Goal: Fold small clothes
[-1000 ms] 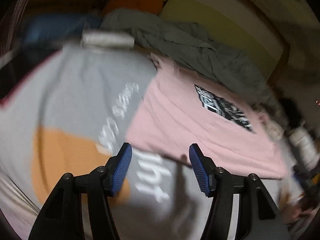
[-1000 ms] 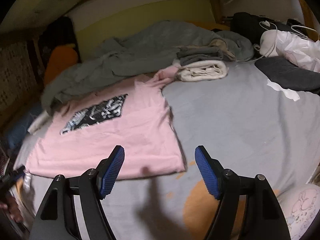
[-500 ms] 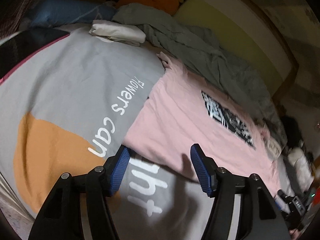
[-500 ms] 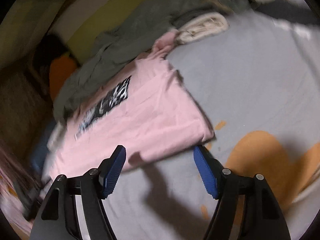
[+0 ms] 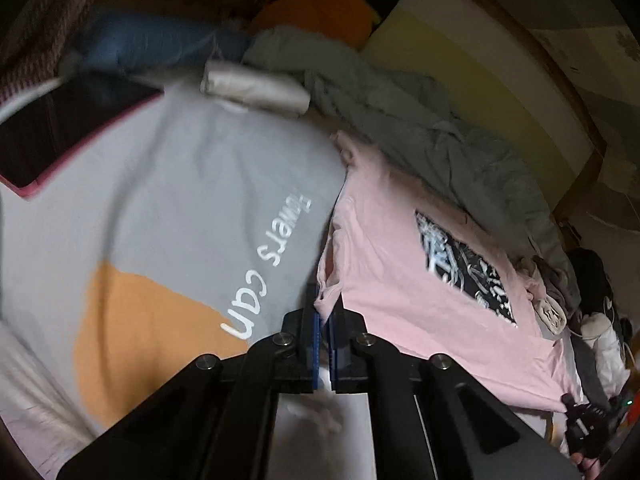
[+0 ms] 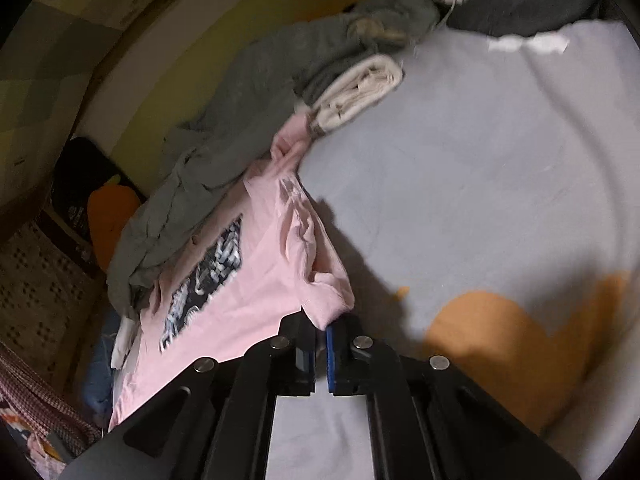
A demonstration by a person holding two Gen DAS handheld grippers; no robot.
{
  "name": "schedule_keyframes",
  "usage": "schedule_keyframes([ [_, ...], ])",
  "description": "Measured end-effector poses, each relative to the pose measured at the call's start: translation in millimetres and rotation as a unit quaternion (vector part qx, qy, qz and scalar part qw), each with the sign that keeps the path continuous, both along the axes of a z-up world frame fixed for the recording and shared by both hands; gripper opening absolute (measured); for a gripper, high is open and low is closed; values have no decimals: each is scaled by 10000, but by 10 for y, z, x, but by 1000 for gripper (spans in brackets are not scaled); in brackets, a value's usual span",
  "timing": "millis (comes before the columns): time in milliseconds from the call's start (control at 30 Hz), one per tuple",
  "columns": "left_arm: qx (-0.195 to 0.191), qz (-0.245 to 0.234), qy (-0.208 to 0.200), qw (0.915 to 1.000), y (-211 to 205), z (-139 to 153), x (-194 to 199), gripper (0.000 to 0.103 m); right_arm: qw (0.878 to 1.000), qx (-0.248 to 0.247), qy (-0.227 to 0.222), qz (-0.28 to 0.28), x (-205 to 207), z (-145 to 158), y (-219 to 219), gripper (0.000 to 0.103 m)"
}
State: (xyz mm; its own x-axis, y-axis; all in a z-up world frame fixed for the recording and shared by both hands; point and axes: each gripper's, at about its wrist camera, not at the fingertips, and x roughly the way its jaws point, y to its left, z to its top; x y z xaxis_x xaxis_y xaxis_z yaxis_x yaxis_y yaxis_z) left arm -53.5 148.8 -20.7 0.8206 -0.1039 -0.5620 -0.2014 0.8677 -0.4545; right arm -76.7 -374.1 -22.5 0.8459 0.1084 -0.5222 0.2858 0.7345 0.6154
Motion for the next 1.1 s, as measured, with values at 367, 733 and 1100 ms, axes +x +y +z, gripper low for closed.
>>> schedule_keyframes([
  [367,-422,123,154,9989,96,375,-479,3,9974,-693,220,-9,-421,385,50,3],
  [733,-132,144,482,9986,-61,607,256,3,9987,265,353,262,442,332,-182,3],
  [1100,712,356,859,9931,-233,439,1385,3,9965,75,757,352,1502,203,-73,3],
])
